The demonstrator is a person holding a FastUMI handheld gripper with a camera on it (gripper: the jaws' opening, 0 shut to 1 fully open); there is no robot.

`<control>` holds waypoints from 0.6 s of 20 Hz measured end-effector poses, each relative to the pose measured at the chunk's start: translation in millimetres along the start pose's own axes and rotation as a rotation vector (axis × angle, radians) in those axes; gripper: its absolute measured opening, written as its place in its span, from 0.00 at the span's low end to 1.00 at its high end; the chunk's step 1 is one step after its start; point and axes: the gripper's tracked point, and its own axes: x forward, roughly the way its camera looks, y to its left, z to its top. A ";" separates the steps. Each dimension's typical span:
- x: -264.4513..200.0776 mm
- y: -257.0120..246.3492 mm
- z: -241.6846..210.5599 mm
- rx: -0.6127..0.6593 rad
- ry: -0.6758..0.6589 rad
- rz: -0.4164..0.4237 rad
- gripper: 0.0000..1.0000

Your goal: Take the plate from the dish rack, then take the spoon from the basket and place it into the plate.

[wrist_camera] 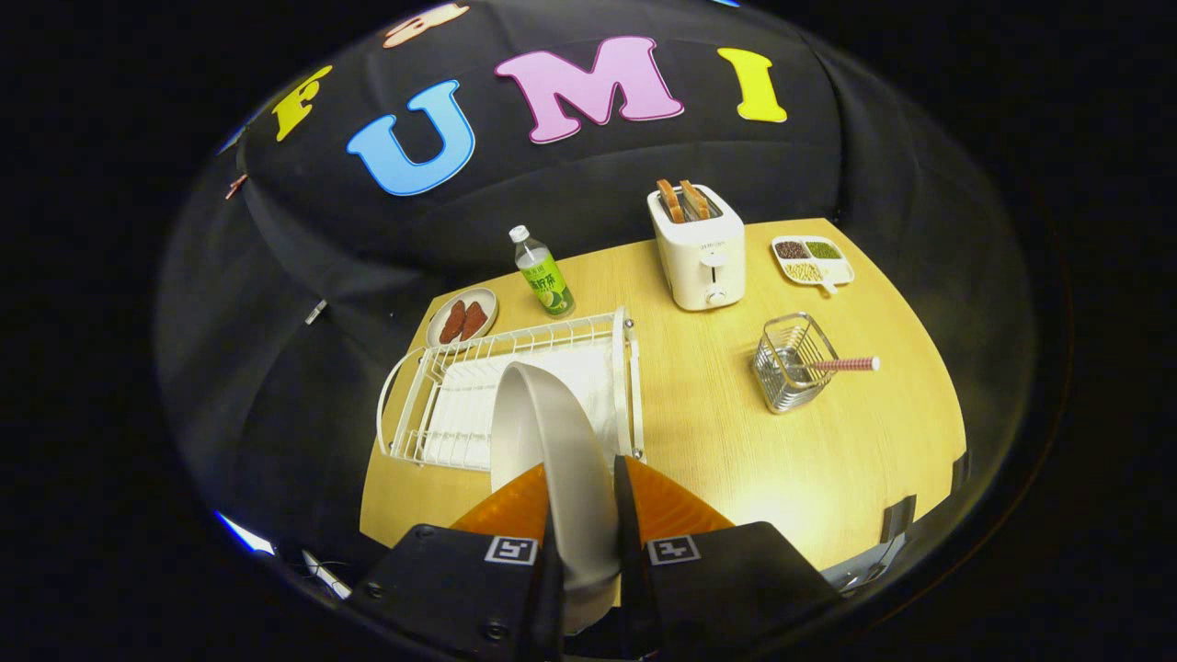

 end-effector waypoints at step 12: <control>-7.2 -70.7 -108.6 0.149 0.180 0.034 0.28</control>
